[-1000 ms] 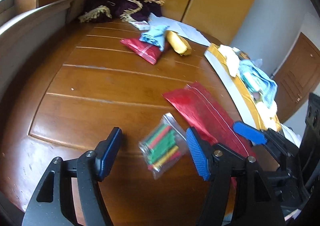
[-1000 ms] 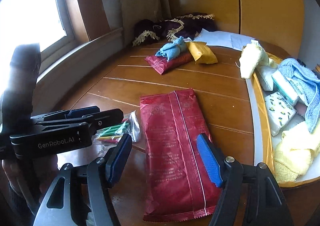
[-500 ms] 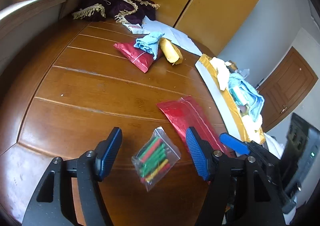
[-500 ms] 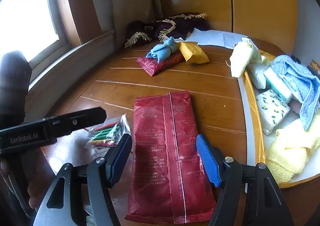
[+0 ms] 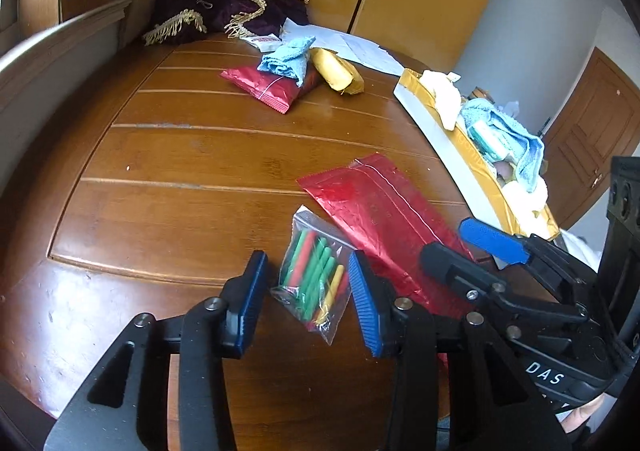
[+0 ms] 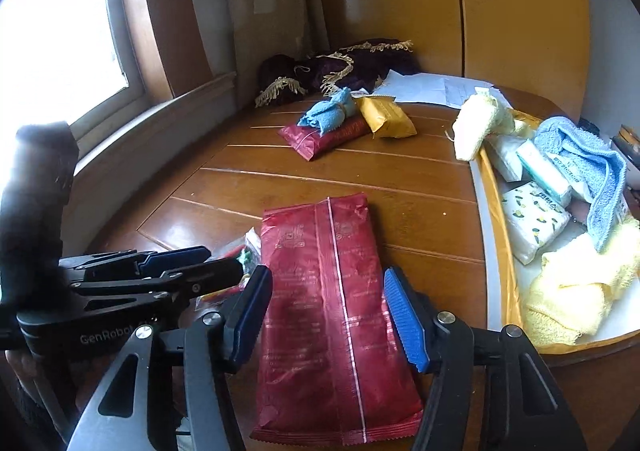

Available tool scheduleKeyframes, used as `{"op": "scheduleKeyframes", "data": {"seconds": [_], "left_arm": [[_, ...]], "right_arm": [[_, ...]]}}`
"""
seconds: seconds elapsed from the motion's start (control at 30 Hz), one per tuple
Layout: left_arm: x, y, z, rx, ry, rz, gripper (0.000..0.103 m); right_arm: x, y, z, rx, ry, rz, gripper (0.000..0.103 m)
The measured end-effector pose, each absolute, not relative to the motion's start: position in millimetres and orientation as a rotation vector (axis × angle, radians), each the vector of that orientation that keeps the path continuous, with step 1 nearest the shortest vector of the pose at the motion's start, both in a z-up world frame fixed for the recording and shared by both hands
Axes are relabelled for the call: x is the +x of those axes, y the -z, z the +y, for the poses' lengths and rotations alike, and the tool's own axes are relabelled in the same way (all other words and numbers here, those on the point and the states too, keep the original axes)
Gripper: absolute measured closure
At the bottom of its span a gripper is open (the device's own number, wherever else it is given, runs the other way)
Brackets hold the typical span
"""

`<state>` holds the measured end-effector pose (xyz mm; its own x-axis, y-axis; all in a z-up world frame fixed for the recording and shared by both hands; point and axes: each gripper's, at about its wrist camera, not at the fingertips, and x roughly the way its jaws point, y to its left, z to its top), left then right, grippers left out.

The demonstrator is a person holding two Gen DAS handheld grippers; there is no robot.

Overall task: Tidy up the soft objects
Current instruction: 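Hold the stick bag with the left tool while the right tool grasps the red foil bag, then carry the stick bag and red foil bag over the box with both tools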

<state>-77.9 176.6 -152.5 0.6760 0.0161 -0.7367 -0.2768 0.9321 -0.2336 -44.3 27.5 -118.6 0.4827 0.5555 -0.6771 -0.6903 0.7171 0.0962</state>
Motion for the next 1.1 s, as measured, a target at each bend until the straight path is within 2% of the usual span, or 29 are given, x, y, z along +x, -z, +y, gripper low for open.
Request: {"op": "scheduleKeyframes", "data": {"seconds": [0.13, 0.2, 0.33, 0.47, 0.63, 0.7, 0.77, 1.1], "left_arm": [[-80, 154, 167, -0.271, -0.221, 0.818, 0.065], [-80, 154, 166, -0.263, -0.254, 0.813, 0.073], [-79, 154, 171, -0.271, -0.275, 0.802, 0.082], [-80, 151, 175, -0.306, -0.288, 0.785, 0.091], [-84, 145, 177, -0.345, -0.273, 0.75, 0.094], [-87, 140, 179, -0.366, -0.269, 0.724, 0.094], [-90, 133, 181, -0.393, -0.26, 0.7, 0.095], [-83, 85, 166, -0.494, -0.095, 0.599, 0.095]], "right_arm": [[-37, 130, 32, -0.2, -0.782, 0.811, 0.039], [-39, 131, 34, -0.215, -0.779, 0.804, 0.039], [-42, 132, 34, -0.215, -0.792, 0.82, 0.039], [-46, 136, 35, -0.217, -0.826, 0.837, 0.034], [-43, 137, 35, -0.196, -0.832, 0.842, 0.043], [-46, 135, 34, -0.199, -0.828, 0.824, 0.052], [-47, 130, 31, -0.177, -0.835, 0.813, 0.057], [-47, 85, -9, -0.017, -0.887, 0.685, 0.059]]}}
